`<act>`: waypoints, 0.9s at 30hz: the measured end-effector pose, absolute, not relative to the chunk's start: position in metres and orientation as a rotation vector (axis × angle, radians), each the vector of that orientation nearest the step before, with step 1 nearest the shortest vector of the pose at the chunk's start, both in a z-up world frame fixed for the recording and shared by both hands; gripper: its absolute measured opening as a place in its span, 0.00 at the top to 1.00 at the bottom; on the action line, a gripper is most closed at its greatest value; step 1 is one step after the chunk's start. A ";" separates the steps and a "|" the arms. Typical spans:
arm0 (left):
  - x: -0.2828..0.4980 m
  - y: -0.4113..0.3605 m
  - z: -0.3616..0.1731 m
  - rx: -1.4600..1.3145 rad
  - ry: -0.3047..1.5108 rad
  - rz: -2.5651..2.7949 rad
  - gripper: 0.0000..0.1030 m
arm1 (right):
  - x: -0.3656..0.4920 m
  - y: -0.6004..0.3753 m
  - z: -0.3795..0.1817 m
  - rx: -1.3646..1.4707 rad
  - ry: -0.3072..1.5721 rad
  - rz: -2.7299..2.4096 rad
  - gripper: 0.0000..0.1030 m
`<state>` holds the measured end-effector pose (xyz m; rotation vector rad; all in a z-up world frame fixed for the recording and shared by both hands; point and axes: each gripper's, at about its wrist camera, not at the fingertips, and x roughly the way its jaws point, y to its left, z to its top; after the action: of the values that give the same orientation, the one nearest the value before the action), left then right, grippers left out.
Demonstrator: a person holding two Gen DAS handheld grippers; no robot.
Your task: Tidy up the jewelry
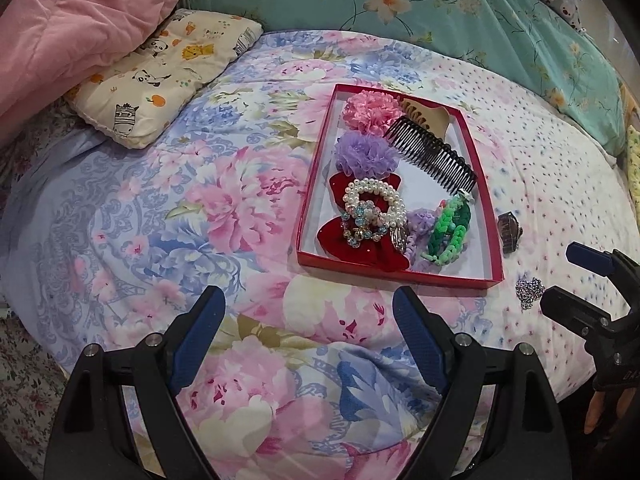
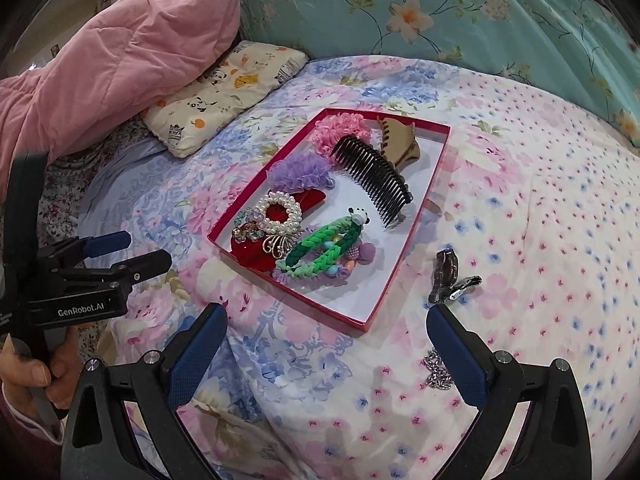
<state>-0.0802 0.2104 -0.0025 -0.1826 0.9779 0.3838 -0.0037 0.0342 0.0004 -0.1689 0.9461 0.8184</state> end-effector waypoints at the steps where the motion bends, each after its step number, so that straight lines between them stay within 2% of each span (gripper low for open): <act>1: -0.080 0.210 -0.002 -0.182 0.976 0.386 0.16 | -0.004 0.034 0.001 -0.168 0.946 0.817 0.02; 27: -0.082 0.211 0.002 -0.181 0.968 0.408 0.16 | -0.009 0.038 0.009 -0.151 0.924 0.828 0.02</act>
<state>-0.0822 0.2108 0.0025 -0.1811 0.9684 0.4081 -0.0091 0.0380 0.0090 -0.1510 0.9245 0.8278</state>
